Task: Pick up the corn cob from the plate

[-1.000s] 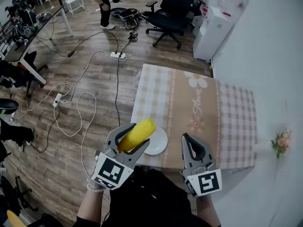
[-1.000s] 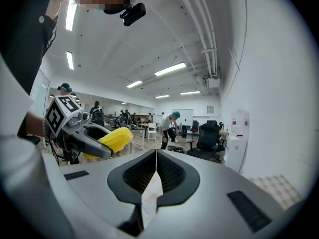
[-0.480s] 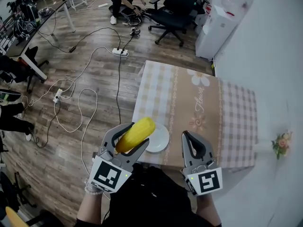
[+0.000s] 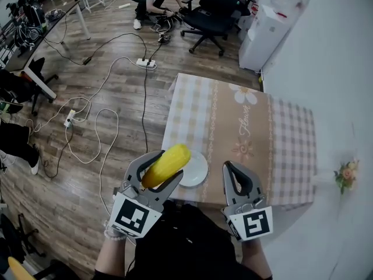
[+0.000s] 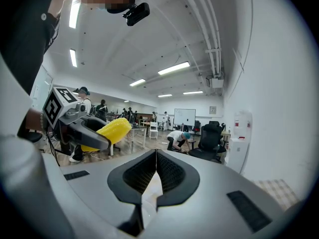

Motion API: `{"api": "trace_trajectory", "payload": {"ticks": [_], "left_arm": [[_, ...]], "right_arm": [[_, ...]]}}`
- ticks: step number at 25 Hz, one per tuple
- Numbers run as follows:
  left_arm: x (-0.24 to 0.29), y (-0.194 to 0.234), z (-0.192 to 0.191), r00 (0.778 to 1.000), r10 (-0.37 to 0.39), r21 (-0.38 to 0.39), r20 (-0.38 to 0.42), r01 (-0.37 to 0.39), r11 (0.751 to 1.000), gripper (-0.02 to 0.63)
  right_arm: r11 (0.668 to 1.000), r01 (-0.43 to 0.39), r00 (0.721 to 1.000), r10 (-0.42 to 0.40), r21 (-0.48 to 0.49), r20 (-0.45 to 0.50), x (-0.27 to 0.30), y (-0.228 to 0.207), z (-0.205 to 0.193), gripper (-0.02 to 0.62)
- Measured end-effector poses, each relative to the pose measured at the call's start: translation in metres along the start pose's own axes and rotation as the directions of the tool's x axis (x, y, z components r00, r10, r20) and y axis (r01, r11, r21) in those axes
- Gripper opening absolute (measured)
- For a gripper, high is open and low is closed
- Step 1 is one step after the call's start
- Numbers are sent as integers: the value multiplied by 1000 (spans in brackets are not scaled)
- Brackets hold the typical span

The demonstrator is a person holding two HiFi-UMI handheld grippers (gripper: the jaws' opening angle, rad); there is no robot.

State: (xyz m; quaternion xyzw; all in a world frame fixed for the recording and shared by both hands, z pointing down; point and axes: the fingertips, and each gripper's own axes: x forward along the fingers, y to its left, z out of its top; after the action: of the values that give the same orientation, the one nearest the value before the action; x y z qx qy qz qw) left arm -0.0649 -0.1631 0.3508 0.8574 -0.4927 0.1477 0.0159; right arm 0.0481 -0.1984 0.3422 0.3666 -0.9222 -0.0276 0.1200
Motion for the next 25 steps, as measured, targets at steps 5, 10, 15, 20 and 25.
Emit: {"api": "trace_trajectory", "payload": {"ticks": [5,10,15,20,25], "left_arm": [[0,-1,1,1000,-3,11,-4,3,1000,258],[1,-5,1,1000,-11,13,-4,11,1000,258],[2,-7,1,1000,-15,15,0,15,1000,258],[3,-8,1,1000,-18,20,4,18,1000,258],[4,-10,3,1000,-23,19,5,23,1000,258]], "right_arm": [[1000,0,1000,0,-1,-1,0,1,0,41],[1000,-5,1000,5,-4,-6,-1,4,-1,41],[1000,-13,1000,13,-13,-19,-1,6,-4,41],[1000,-10,1000,10,-14,-6,-2,6,-4,41],[1000,-7,1000,7,-16,-12,-3,5,-3,41]]}}
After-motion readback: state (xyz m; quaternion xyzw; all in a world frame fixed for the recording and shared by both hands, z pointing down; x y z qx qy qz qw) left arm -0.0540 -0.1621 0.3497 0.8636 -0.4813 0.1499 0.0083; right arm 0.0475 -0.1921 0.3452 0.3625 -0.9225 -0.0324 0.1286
